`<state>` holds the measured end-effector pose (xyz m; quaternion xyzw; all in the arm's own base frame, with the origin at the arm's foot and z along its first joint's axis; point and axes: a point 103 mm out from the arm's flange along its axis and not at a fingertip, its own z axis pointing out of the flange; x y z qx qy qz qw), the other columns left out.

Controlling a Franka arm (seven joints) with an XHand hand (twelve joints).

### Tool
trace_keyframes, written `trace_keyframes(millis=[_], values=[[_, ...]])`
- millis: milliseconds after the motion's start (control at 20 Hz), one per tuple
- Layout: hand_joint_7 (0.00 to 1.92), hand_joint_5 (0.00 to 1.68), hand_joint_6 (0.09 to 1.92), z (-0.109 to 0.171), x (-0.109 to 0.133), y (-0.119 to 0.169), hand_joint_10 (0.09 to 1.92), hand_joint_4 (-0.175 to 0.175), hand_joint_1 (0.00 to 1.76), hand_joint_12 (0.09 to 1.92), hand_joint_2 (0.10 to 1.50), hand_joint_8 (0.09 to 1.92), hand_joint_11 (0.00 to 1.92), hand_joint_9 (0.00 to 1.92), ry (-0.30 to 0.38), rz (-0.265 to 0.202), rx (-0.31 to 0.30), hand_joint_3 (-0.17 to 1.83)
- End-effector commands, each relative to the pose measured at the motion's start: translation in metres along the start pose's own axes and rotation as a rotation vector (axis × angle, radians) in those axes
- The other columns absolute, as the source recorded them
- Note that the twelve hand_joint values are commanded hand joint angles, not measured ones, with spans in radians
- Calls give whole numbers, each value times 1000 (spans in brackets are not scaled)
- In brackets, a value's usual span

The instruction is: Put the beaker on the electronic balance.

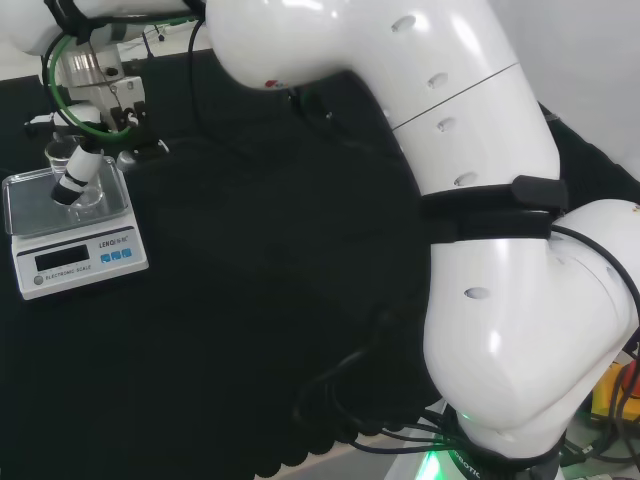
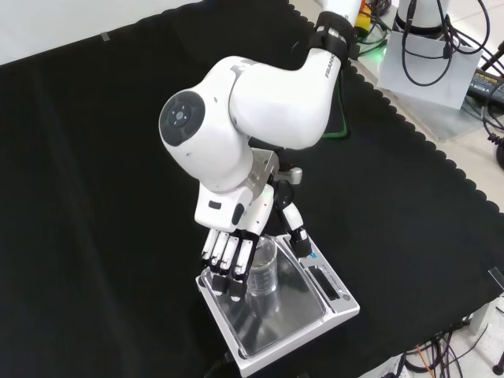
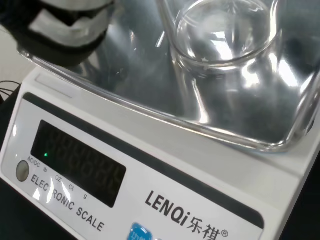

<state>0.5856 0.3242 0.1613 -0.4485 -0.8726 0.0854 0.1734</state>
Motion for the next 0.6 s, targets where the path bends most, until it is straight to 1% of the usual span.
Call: trace_keyframes(millis=[50, 300, 600], values=[[0, 0, 87, -23, -11, -19, 805, 120, 698, 1358, 623, 87, 0, 0, 6, -16, -125, 114], [0, 0, 87, -31, -18, -33, 715, 127, 669, 1224, 642, 87, 0, 0, 12, 1, -191, 60], [0, 0, 87, -38, -23, -43, 685, 129, 669, 1177, 654, 87, 0, 0, 14, 21, -225, 49]])
